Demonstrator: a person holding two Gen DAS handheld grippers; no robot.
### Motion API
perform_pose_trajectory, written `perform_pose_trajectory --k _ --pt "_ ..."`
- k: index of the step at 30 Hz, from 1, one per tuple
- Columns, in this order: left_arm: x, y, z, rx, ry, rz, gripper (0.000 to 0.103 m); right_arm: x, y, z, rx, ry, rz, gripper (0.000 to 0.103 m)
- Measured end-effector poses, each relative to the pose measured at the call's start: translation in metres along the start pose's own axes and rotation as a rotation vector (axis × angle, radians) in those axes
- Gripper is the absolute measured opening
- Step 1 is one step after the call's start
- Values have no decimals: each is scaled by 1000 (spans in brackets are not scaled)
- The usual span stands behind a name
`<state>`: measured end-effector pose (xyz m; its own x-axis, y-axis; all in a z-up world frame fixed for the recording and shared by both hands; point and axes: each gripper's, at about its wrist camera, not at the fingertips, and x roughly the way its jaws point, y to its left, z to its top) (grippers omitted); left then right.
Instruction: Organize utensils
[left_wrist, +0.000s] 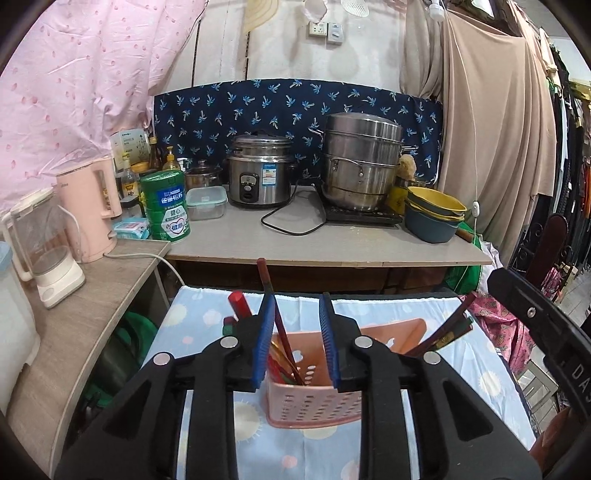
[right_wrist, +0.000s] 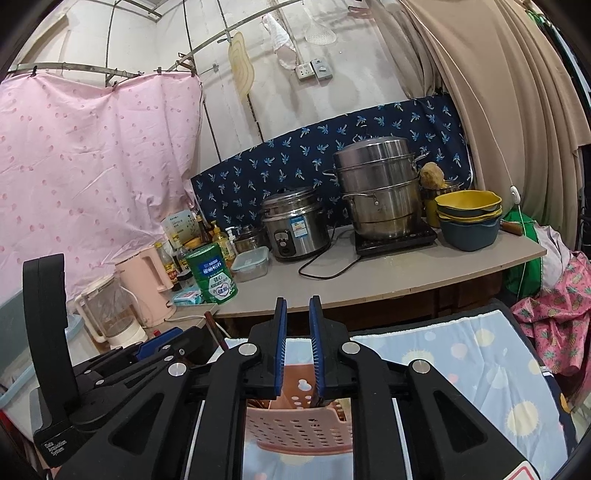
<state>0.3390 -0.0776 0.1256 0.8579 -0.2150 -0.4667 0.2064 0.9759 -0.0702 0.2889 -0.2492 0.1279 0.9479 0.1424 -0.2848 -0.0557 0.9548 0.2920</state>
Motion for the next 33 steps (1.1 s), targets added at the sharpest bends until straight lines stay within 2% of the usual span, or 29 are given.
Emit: perform_pose_trajectory --k 5,9,12,17,19,24,28,30,33 --pt "-18 2 -8 4 5 10 25 -14 1 -12 7 18 3 14" --pt "-34 5 -17 6 12 19 33 -28 4 -22 16 33 9 15" --pt "-45 6 -25 12 21 26 33 -39 7 -30 17 45 12 16" --pt "-65 7 -42 8 49 18 36 -62 13 -49 14 69 14 21" --pt "-73 7 -49 4 58 12 42 -70 15 -57 8 79 12 21" --pt "-92 7 -70 4 80 6 45 -91 18 -78 0 110 -4 21" --pt "-106 5 -88 0 105 2 52 -105 19 -94 -10 137 -25 21" --pt "-112 4 -97 2 114 10 59 -112 18 -103 -8 153 -36 21" --pt "-119 1 -109 13 116 39 68 -120 17 -112 -2 178 -44 32"
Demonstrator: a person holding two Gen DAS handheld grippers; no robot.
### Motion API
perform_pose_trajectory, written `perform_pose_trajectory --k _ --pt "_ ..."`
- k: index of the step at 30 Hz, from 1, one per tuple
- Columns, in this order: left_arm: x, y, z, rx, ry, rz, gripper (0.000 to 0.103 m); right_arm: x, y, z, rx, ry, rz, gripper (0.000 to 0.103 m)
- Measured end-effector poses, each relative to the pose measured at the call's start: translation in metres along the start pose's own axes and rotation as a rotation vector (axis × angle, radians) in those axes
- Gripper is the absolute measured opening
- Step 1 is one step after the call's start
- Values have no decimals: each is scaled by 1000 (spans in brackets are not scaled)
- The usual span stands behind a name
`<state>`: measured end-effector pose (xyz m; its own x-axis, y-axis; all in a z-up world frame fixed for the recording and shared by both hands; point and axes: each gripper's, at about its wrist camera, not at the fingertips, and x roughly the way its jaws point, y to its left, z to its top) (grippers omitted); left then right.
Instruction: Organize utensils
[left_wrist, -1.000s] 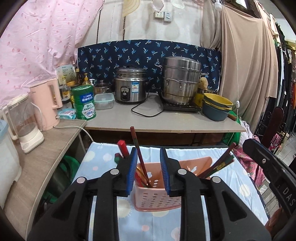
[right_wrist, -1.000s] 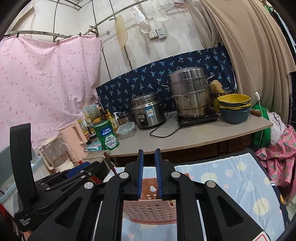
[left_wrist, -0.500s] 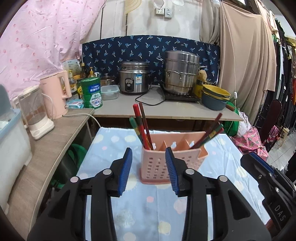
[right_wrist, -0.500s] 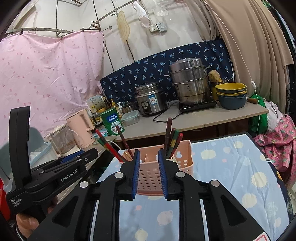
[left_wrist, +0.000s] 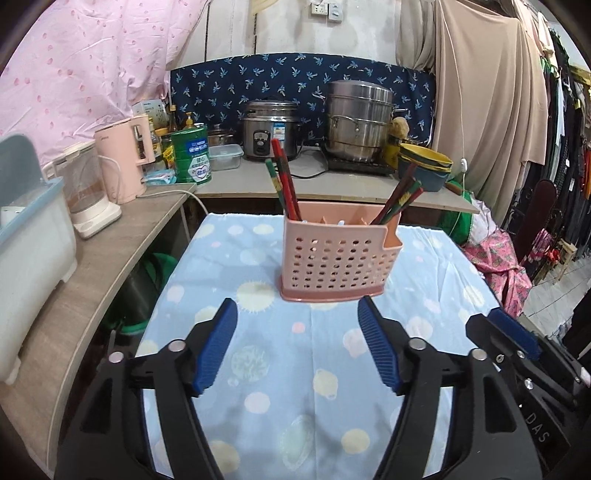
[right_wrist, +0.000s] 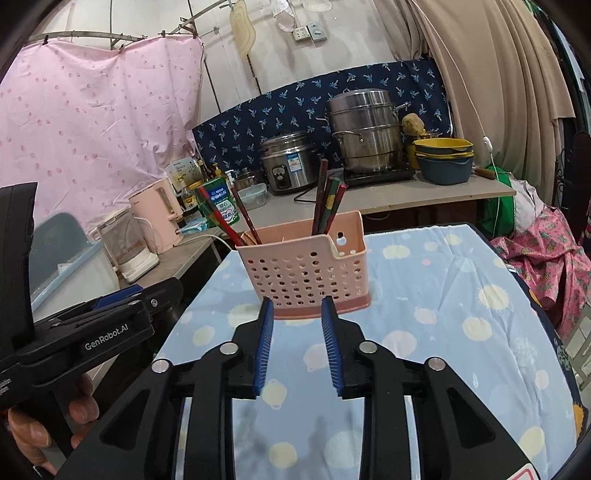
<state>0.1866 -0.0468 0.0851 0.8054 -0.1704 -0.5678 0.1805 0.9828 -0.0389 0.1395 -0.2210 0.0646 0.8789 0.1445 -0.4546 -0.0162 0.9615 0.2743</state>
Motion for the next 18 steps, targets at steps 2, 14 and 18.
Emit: perform_pose_trajectory --k 2,14,18 --pt "-2 -2 -9 5 6 10 72 -5 -1 -7 1 7 -17 41" --pt "-1 0 -52 -40 95 39 90 -19 -9 -41 -4 63 -88 60" --pt "0 -2 -62 -37 101 61 92 -19 -13 -51 -9 83 -106 63"
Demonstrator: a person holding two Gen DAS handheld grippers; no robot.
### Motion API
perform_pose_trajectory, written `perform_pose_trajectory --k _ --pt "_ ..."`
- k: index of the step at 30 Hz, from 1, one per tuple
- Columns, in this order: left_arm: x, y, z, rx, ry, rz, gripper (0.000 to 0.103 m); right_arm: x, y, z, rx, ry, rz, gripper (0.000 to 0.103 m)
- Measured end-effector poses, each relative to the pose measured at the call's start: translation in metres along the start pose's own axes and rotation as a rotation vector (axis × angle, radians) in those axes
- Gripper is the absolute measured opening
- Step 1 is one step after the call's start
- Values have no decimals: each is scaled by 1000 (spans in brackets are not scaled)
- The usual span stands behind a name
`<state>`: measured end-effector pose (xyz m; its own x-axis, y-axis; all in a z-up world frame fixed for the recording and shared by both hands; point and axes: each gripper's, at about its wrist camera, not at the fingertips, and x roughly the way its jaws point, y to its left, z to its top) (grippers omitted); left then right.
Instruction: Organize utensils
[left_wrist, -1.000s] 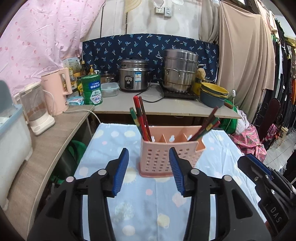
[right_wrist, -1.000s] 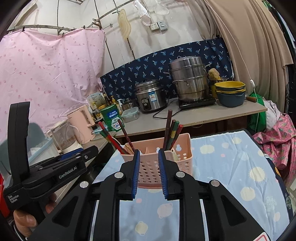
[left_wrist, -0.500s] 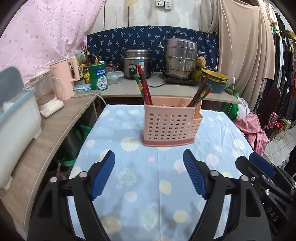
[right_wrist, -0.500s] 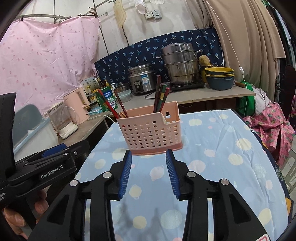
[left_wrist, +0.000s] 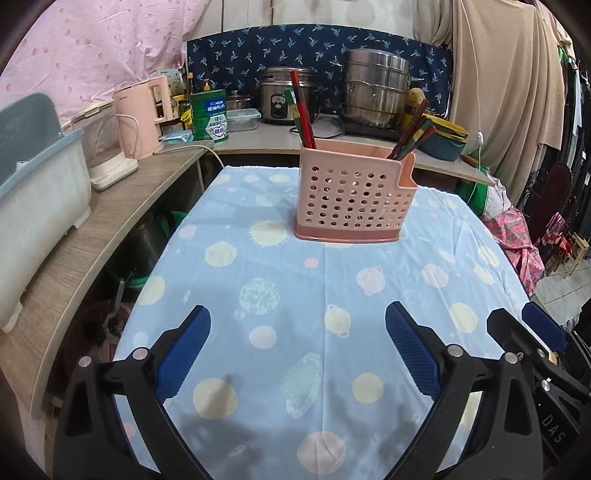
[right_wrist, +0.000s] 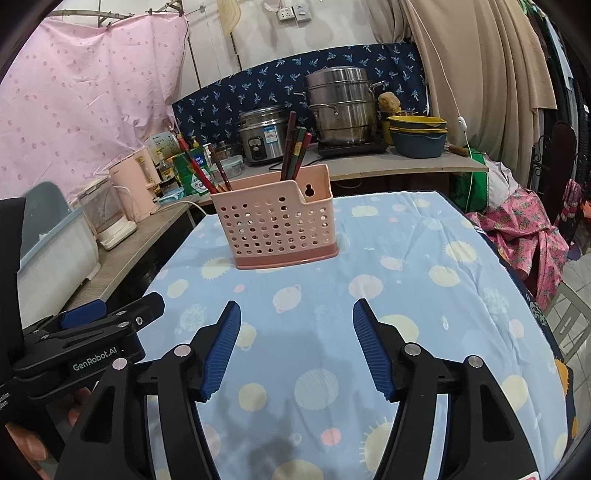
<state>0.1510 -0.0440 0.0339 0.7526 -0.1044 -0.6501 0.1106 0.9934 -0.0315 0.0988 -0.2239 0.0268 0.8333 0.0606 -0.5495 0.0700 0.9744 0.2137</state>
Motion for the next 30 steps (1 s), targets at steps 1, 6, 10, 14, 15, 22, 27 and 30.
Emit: perform_pose_trajectory --k 1,6,10,14,15,22,27,30 --pt "0 -1 -2 0 0 6 93 1 -1 -2 1 5 -2 65" --pt "1 0 -7 1 -1 23 94 4 -4 -12 -11 22 -31 70" --pt "2 0 -9 0 1 32 96 5 -6 -16 0 29 -44 81" --pt "2 0 -10 -1 -1 37 96 5 -7 -20 2 27 -54 84" --pt "2 1 -10 -1 -2 41 96 6 -7 -21 1 26 -56 85" --pt "4 3 -10 -8 -1 63 96 5 -6 -22 0 14 -57 96" --pt "4 3 -10 -9 0 67 96 6 -3 -21 -8 11 -61 96" --pt "4 3 -10 -7 -3 68 96 6 -3 -21 -7 11 -61 96"
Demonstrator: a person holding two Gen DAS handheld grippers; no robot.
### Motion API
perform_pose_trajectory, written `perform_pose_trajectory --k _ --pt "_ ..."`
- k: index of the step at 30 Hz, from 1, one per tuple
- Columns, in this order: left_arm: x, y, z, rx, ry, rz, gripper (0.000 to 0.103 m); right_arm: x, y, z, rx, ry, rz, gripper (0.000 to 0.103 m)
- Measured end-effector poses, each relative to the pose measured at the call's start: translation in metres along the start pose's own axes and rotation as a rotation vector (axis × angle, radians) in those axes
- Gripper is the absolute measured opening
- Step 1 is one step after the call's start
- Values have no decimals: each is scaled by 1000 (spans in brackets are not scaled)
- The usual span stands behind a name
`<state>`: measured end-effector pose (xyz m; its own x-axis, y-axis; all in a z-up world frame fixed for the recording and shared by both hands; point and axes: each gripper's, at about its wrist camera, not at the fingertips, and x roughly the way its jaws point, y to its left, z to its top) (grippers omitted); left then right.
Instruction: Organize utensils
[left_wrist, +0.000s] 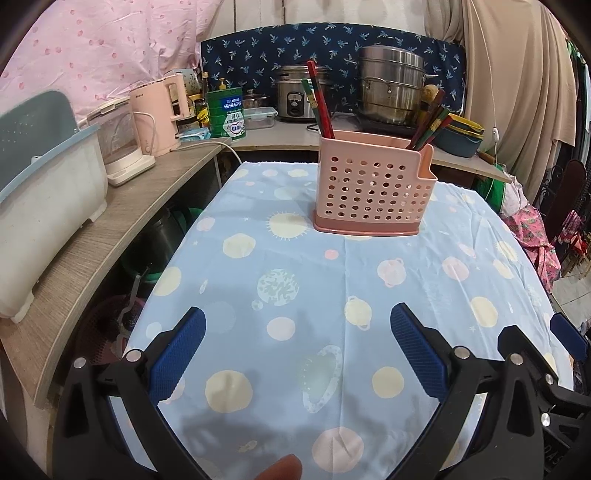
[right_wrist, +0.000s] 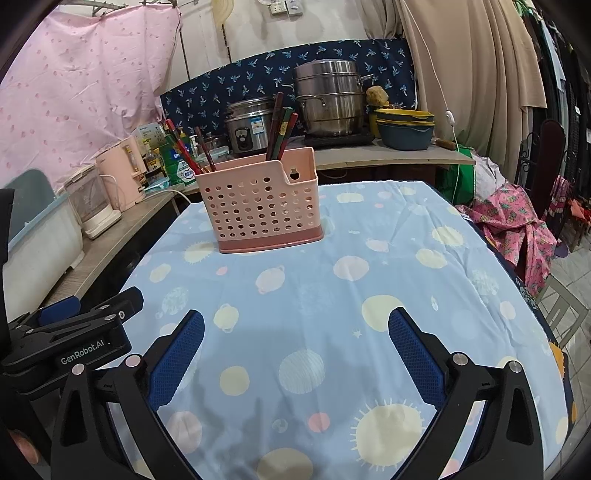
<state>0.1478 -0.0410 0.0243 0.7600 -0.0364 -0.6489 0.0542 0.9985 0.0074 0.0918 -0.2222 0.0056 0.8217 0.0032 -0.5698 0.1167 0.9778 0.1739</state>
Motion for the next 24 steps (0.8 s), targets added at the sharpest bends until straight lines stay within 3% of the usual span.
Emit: perform_pose_trajectory --k 24 --pt "4 -1 2 1 -7 52 96 8 2 4 3 4 -18 96"
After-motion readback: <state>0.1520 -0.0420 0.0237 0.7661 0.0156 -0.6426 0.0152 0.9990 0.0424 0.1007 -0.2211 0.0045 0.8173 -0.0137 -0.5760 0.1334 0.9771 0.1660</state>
